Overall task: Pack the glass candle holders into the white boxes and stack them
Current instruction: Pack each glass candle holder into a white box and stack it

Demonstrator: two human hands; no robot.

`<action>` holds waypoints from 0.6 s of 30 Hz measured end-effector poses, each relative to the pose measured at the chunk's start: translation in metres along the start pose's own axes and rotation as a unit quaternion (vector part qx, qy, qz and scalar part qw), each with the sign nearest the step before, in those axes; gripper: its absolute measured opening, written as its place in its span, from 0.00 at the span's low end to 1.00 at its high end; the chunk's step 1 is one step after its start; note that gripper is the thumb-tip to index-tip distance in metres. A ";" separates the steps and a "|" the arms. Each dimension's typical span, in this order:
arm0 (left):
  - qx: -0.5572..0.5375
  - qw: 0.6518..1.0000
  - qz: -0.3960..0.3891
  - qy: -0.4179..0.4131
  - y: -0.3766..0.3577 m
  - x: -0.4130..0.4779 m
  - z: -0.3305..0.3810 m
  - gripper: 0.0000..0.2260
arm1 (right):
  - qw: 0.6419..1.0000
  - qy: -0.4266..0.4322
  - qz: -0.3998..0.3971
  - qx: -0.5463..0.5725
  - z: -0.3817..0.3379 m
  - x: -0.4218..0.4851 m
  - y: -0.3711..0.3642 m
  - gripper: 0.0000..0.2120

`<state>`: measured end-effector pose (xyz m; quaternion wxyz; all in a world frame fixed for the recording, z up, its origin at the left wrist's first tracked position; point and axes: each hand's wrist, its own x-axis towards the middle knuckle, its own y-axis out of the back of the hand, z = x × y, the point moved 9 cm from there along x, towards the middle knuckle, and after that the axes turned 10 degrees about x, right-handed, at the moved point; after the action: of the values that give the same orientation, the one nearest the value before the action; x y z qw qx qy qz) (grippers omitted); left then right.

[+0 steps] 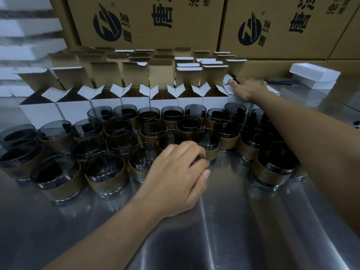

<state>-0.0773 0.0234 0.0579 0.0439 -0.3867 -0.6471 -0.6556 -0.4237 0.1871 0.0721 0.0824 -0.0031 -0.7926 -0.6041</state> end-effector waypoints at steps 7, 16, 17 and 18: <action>0.011 1.000 -0.009 -0.008 -0.003 0.000 0.000 0.16 | 0.999 -0.012 -0.026 -0.033 0.000 0.010 -0.004 0.39; 0.021 1.000 -0.004 -0.011 -0.003 0.000 -0.001 0.16 | 0.999 -0.003 0.040 0.013 -0.006 0.002 0.008 0.38; 0.021 1.000 -0.003 -0.012 -0.003 0.000 -0.001 0.16 | 0.998 0.005 0.062 0.027 -0.007 0.000 0.013 0.37; 0.022 1.000 -0.002 -0.013 -0.003 0.000 -0.001 0.16 | 0.995 0.014 0.085 0.041 -0.010 -0.003 0.019 0.35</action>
<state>-0.0792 0.0233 0.0560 0.0427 -0.3924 -0.6625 -0.6366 -0.4170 0.1833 0.0927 0.1452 -0.0587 -0.8121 -0.5621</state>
